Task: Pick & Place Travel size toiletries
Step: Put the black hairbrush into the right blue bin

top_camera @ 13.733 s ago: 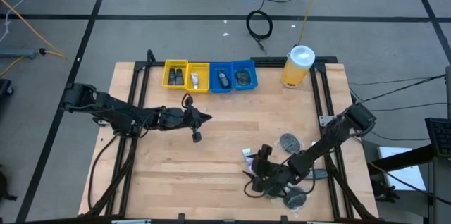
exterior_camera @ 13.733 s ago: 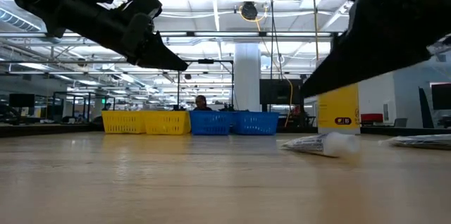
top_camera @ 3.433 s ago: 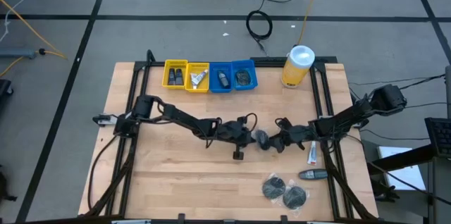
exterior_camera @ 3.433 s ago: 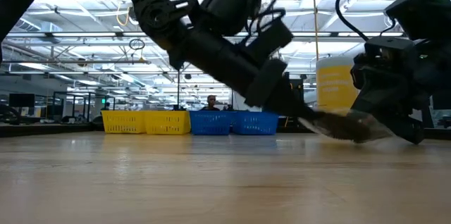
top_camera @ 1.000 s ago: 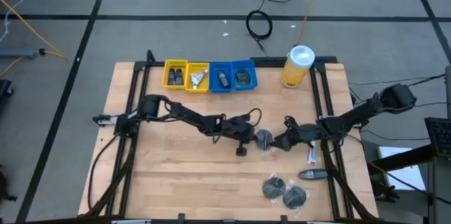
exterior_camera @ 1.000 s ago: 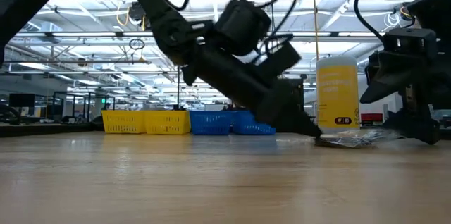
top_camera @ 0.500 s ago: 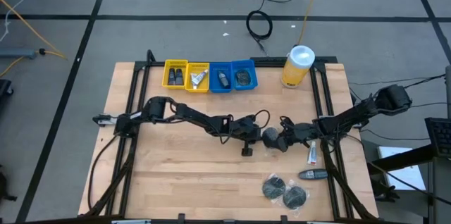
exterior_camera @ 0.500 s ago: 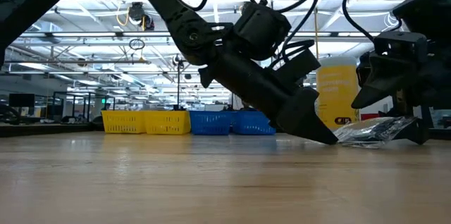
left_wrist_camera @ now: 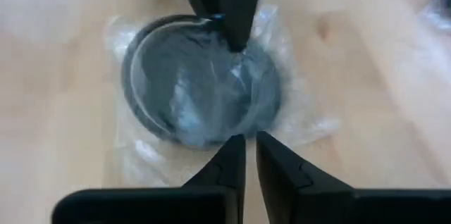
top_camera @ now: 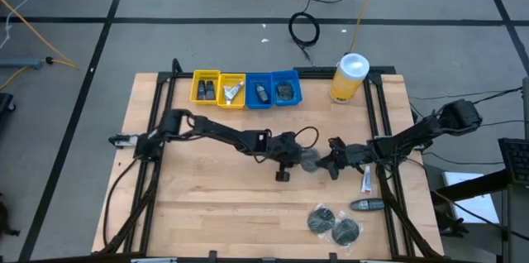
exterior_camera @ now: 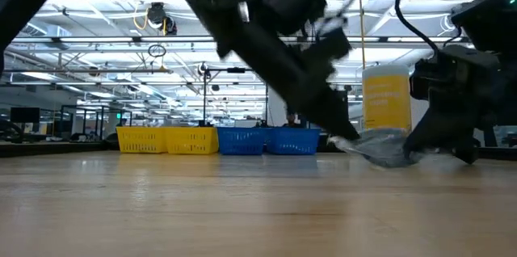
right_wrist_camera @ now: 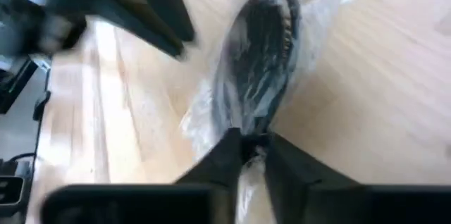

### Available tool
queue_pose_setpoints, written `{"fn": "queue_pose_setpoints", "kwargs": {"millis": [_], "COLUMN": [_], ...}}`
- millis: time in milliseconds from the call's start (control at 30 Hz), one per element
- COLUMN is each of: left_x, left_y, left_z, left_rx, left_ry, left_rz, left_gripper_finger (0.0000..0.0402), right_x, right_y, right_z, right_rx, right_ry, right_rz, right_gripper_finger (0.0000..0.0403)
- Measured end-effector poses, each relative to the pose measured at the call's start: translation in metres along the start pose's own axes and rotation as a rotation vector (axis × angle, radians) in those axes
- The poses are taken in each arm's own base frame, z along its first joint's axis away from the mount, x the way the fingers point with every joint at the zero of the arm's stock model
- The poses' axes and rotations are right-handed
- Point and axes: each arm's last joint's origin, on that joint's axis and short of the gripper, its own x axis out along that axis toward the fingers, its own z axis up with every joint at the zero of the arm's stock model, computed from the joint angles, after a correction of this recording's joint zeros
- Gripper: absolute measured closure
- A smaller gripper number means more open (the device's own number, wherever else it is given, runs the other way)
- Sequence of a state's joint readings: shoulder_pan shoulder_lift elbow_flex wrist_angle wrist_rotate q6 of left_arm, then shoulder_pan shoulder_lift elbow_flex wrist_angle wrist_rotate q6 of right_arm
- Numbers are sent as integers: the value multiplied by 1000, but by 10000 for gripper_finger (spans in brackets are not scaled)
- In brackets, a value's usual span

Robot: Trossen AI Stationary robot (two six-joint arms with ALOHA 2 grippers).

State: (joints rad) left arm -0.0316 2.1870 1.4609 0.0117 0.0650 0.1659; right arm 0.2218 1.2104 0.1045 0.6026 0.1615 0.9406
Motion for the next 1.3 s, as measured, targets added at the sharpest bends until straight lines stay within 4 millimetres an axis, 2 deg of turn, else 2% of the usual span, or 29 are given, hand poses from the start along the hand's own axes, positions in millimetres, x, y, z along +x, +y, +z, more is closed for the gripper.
{"fn": "queue_pose_setpoints", "kwargs": {"millis": [33,100,233,367,500,600,700,800,933,1100,1300], "left_x": [-8,-21,-45,-75,-86,-92,-97,-98,-98,-98,-98], "left_y": [-1,-2,-8,-14,-21,-26,-32,-39,-46,-54,-58], "left_z": [5,15,21,27,5,-18,-40,-60,-73,-75,-74], "left_rx": [9,25,68,84,52,23,-15,-46,-59,-36,12], "left_ry": [7,7,105,190,212,162,86,12,-30,-20,-20], "left_rz": [12,55,160,254,260,265,271,268,258,241,232], "left_gripper_finger": [361,358,359,367,378,388,399,396,382,374,388], "right_x": [0,0,0,5,11,14,12,10,8,14,39], "right_y": [1,4,7,21,46,61,69,72,64,35,-1], "right_z": [1,3,8,19,39,57,79,104,134,166,183], "right_rx": [-24,-67,-119,-248,-470,-655,-799,-978,-1249,-1452,-1745], "right_ry": [-8,-42,-110,-166,-214,-207,-195,-175,-119,-13,196], "right_rz": [12,33,11,-22,-118,-294,-481,-589,-708,-901,-1049], "right_gripper_finger": [375,388,374,383,397,395,389,388,387,386,386]}}
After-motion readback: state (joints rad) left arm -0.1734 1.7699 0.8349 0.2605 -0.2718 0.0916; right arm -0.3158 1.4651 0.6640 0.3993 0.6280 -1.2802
